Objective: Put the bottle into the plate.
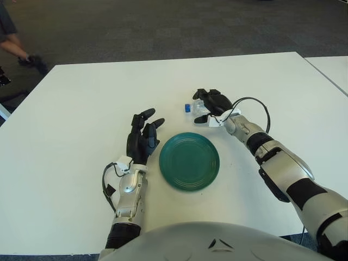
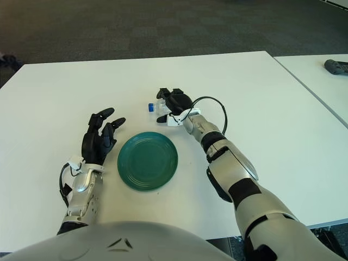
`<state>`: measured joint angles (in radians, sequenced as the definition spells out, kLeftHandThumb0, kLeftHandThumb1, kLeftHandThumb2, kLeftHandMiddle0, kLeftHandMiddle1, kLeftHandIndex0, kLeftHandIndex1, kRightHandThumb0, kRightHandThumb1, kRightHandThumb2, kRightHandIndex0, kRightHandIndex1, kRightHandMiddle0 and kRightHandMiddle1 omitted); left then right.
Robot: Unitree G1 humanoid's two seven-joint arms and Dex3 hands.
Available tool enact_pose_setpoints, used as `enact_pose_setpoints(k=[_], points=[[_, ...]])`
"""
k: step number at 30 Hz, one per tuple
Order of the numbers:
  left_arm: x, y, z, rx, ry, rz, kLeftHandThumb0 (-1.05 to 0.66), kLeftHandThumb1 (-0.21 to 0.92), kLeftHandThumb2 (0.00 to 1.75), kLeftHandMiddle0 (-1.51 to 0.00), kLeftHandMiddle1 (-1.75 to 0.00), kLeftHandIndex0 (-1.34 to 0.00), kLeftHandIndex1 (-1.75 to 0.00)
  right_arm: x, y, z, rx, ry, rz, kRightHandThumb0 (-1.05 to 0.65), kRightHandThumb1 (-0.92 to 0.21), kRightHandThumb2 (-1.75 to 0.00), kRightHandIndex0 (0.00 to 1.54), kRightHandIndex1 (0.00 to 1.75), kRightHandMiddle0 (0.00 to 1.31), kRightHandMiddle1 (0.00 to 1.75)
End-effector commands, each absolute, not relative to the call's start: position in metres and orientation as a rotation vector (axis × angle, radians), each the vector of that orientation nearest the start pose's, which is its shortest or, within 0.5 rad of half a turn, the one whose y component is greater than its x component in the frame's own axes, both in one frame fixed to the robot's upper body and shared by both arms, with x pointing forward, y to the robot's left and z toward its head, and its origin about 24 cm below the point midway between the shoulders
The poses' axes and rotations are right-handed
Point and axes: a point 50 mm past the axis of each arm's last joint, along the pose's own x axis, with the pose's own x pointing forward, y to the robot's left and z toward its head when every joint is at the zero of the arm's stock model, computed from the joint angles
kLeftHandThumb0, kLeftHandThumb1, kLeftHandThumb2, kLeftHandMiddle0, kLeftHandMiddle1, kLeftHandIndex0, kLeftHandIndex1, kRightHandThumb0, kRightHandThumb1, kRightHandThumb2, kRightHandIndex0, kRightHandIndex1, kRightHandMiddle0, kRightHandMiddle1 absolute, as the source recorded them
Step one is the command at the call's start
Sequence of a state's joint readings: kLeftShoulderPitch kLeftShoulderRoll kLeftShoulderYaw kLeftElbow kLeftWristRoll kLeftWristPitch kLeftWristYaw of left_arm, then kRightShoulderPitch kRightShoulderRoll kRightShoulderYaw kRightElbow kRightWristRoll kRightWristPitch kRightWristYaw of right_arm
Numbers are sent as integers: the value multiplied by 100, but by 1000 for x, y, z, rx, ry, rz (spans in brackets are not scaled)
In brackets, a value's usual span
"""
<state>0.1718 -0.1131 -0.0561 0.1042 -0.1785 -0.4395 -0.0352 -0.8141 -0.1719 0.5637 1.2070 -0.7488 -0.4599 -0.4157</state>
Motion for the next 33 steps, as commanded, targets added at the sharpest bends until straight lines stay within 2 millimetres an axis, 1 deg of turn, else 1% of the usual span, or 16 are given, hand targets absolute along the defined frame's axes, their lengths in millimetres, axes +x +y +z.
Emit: enact_pose_setpoints(k=[1,2,5,7,8,11,17,23,26,33], points=[[212,126,26,-315,-195,65,-80,92,59,-49,-86,-20,-116,345,-85,28,-1175,-336,443,-50,-59,-54,59,171,53,173],[212,126,26,-315,-195,65,-80,92,59,-49,-86,-20,-116,345,-85,28,-1172,-341,439,-47,-56,-59,63,173,57,174],[211,126,27,-317,-198,68,-80,92,59,-49,-86,-20,-116,345,-84,30,-1174,-371,419,-43,-52,-66,70,174,64,174],[211,126,27,-318,-201,69,-80,92,58,-49,-86,-21,-117,345,-83,32,-1172,-399,401,-36,-47,-78,79,174,71,175],[211,126,28,-318,-202,69,-80,92,58,-49,-86,-21,-117,345,-83,32,-1172,-405,396,-35,-46,-81,81,174,72,175],[211,127,29,-325,-212,73,-80,92,58,-49,-86,-20,-117,344,-82,33,-1134,-423,361,-23,-38,-103,91,175,78,175],[212,127,30,-338,-223,73,-81,92,58,-48,-87,-19,-117,343,-83,34,-1086,-431,318,-10,-26,-129,106,175,89,175],[213,127,32,-340,-231,69,-80,92,58,-48,-87,-18,-117,343,-83,36,-1053,-439,294,-3,-19,-142,116,175,97,175],[213,127,32,-346,-233,67,-81,92,59,-49,-88,-18,-117,343,-84,37,-1033,-437,294,-1,-16,-147,118,175,100,175],[214,127,32,-346,-236,65,-81,92,59,-49,-89,-18,-116,343,-84,37,-1018,-430,304,1,-14,-150,121,175,103,175]])
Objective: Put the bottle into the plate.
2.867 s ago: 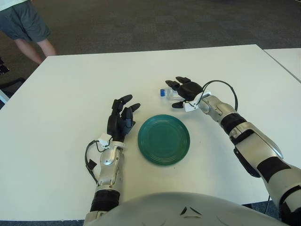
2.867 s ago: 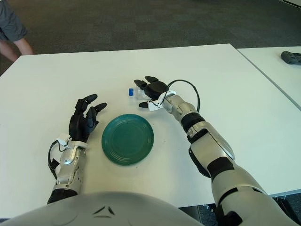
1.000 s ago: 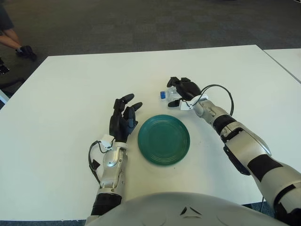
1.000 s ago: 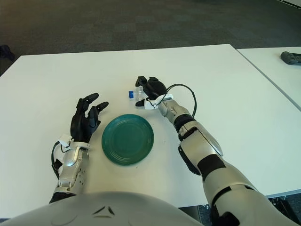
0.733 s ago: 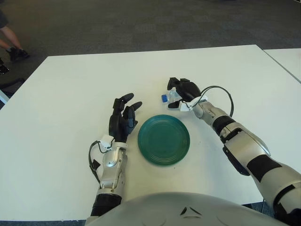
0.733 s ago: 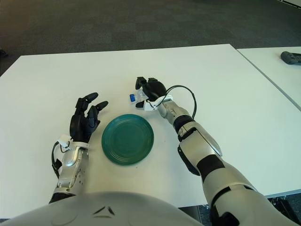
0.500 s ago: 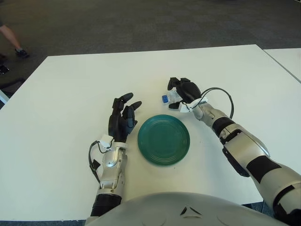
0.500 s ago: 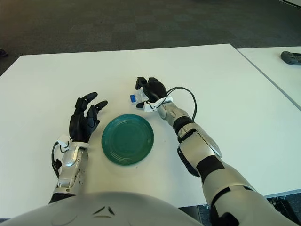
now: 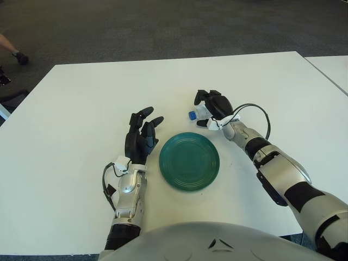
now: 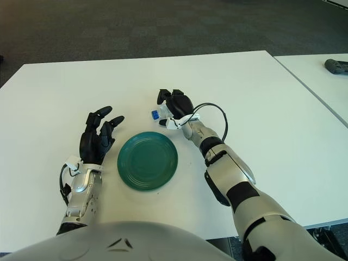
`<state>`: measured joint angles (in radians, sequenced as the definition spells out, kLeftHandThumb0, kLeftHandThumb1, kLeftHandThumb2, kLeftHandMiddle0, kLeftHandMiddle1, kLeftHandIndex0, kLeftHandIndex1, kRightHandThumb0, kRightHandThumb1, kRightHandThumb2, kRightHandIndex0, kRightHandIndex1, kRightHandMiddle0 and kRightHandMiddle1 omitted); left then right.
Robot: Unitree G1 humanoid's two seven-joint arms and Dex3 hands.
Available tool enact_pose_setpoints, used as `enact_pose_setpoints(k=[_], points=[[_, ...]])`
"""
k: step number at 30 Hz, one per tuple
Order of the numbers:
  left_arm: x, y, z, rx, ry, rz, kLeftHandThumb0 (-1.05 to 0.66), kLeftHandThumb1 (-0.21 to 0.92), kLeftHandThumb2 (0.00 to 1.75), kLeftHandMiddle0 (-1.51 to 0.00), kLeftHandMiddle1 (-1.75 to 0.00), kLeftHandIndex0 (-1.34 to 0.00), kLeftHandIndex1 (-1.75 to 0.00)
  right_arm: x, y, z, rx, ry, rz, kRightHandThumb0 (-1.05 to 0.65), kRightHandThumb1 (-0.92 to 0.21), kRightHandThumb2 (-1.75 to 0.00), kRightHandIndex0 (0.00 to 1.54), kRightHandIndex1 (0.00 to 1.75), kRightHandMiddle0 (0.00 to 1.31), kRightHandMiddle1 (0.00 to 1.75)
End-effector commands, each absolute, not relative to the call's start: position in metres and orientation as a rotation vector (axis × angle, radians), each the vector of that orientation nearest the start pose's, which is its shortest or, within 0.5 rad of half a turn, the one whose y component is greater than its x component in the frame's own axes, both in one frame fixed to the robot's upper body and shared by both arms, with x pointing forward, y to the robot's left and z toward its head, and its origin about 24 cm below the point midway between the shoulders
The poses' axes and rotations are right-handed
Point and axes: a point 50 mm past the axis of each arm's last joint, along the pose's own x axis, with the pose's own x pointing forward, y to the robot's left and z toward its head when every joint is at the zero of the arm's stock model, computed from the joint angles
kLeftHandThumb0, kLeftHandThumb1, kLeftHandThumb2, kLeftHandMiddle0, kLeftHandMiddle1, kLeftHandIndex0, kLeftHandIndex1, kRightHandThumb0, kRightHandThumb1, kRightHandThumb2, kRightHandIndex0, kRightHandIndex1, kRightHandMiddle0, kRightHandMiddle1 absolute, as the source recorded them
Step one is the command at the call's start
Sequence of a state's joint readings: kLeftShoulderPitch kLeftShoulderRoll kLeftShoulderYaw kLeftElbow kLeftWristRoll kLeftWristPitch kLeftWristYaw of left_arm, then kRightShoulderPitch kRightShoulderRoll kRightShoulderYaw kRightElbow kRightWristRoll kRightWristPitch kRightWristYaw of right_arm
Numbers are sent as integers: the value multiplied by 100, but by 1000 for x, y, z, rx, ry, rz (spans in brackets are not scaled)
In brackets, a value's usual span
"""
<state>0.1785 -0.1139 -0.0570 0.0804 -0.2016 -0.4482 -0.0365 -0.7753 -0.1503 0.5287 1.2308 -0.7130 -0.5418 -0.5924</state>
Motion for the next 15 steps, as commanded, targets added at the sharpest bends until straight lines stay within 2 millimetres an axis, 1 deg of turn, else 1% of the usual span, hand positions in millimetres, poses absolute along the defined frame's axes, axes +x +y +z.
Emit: enact_pose_setpoints(k=[1,15], points=[[214,127,32,-345,-236,65,-81,92,59,-48,-89,-18,-116,343,-84,37,-1019,-430,305,0,-14,-150,121,175,103,175],[214,129,34,-335,-239,53,-81,92,62,-48,-92,-18,-116,343,-87,40,-974,-425,328,0,-14,-151,123,175,106,175]])
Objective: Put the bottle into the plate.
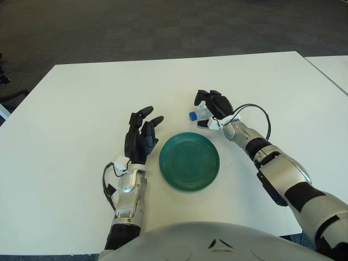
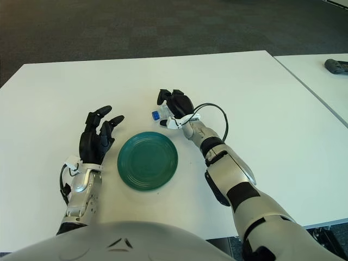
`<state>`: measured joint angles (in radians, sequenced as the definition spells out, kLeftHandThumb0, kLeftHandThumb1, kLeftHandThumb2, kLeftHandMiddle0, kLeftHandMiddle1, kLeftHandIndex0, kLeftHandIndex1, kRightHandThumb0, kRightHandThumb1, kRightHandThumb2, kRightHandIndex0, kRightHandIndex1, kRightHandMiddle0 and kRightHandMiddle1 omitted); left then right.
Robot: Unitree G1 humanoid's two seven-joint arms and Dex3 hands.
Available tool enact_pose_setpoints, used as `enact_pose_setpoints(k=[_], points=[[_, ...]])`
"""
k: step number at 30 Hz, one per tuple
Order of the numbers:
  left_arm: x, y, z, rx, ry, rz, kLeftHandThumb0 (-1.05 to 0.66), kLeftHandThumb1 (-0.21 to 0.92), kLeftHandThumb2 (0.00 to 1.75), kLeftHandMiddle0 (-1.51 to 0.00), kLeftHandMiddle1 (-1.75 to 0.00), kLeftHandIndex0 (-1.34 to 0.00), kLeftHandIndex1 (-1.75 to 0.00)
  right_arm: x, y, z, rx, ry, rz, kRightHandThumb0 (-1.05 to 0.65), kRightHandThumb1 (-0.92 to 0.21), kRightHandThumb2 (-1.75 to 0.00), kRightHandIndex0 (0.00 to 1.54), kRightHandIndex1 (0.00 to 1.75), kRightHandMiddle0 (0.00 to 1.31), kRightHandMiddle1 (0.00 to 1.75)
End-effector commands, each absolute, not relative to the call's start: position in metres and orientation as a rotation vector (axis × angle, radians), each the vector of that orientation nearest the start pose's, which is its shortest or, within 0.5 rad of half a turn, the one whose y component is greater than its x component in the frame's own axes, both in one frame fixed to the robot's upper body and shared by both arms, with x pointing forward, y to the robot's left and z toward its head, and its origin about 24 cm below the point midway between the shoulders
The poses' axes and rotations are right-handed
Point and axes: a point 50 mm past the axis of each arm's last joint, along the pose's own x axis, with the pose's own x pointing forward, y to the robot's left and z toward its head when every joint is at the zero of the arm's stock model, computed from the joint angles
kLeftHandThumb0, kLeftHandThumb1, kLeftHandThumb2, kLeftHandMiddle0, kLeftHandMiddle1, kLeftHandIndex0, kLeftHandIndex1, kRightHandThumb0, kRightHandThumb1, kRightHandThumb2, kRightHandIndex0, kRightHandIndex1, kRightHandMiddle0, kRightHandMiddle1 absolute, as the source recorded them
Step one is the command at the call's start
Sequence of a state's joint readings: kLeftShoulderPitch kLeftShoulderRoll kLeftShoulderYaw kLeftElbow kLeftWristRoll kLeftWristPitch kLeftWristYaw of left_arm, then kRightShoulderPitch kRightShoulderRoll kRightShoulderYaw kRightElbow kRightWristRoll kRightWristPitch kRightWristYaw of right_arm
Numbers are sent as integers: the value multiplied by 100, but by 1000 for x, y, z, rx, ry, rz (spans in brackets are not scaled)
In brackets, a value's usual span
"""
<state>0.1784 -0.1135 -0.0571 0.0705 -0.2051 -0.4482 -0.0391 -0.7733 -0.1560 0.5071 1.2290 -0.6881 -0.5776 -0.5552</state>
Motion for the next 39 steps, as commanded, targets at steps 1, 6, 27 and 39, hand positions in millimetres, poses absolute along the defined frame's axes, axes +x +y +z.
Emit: enact_pose_setpoints(k=[1,6,27,39], points=[[214,129,34,-337,-238,53,-81,92,62,-48,-92,-18,-116,343,-87,40,-972,-426,329,0,-14,-151,123,175,106,175],[214,129,35,-336,-243,48,-80,92,62,-48,-93,-18,-116,343,-88,42,-965,-444,323,0,-14,-150,125,175,107,175],[216,131,32,-336,-234,52,-80,92,62,-46,-93,-18,-116,343,-88,56,-931,-544,312,-1,-13,-149,130,175,108,175],[216,130,31,-353,-228,56,-82,92,61,-46,-92,-17,-117,343,-87,64,-916,-587,306,-2,-14,-148,131,175,109,175]])
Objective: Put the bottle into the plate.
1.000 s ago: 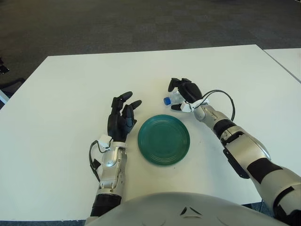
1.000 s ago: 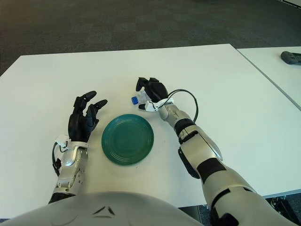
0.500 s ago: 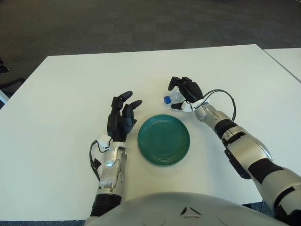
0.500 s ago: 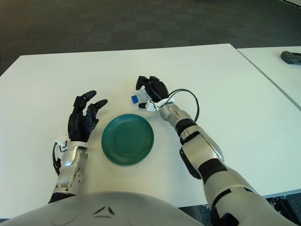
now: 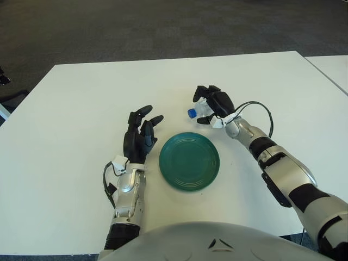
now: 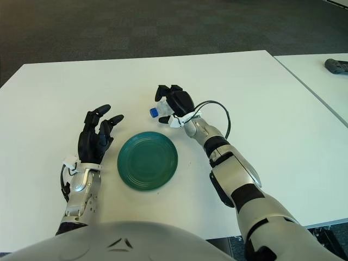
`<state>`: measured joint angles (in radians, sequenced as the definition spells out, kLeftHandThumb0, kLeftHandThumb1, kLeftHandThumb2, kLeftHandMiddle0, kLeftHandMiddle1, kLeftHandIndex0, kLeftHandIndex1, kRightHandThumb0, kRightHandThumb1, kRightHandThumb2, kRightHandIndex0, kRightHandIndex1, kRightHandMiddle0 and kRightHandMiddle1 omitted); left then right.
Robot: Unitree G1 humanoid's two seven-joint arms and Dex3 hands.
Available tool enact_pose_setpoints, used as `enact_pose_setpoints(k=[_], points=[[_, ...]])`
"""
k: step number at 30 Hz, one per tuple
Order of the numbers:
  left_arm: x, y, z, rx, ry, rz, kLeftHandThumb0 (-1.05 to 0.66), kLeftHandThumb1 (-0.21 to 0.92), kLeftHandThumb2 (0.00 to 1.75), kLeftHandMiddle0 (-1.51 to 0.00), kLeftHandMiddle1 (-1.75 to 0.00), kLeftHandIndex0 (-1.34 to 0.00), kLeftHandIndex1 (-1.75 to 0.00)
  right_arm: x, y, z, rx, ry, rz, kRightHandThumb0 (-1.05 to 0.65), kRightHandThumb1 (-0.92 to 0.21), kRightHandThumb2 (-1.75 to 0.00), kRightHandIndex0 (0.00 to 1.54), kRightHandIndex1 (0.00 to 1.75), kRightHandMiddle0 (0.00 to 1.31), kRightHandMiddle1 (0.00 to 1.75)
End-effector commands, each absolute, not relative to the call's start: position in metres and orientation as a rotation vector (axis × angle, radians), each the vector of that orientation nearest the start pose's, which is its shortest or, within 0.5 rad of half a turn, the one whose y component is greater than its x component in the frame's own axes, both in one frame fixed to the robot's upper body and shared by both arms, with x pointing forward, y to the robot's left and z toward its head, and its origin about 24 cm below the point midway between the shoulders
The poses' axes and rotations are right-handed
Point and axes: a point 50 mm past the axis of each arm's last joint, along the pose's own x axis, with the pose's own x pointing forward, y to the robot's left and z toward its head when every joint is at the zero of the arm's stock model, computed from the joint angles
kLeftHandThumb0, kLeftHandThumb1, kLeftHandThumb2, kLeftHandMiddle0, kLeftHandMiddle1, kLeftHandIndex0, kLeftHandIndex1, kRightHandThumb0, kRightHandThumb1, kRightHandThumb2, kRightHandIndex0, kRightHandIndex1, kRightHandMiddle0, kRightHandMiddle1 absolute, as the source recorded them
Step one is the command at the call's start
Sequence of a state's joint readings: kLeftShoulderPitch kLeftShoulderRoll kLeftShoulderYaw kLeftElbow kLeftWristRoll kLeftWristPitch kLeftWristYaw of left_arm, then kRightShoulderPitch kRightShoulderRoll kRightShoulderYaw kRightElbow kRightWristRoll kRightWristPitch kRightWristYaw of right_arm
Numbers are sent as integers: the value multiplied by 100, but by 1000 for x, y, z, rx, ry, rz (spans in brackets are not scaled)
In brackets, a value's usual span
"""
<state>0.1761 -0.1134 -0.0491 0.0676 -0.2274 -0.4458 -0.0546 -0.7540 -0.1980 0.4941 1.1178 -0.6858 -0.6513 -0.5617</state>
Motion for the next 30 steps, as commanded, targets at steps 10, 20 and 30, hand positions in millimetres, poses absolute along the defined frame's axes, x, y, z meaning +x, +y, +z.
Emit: enact_pose_setpoints(k=[10,20,30], points=[[218,130,30,-331,-228,61,-81,92,61,-46,-91,-16,-118,345,-88,72,-916,-630,295,-3,-14,-147,131,175,108,175],[221,131,27,-340,-219,59,-81,92,62,-44,-90,-15,-117,345,-92,86,-912,-695,285,-3,-16,-145,129,175,107,175],[223,132,24,-330,-218,65,-80,92,61,-45,-90,-15,-117,326,-94,94,-920,-789,302,-6,-18,-142,129,175,103,175]])
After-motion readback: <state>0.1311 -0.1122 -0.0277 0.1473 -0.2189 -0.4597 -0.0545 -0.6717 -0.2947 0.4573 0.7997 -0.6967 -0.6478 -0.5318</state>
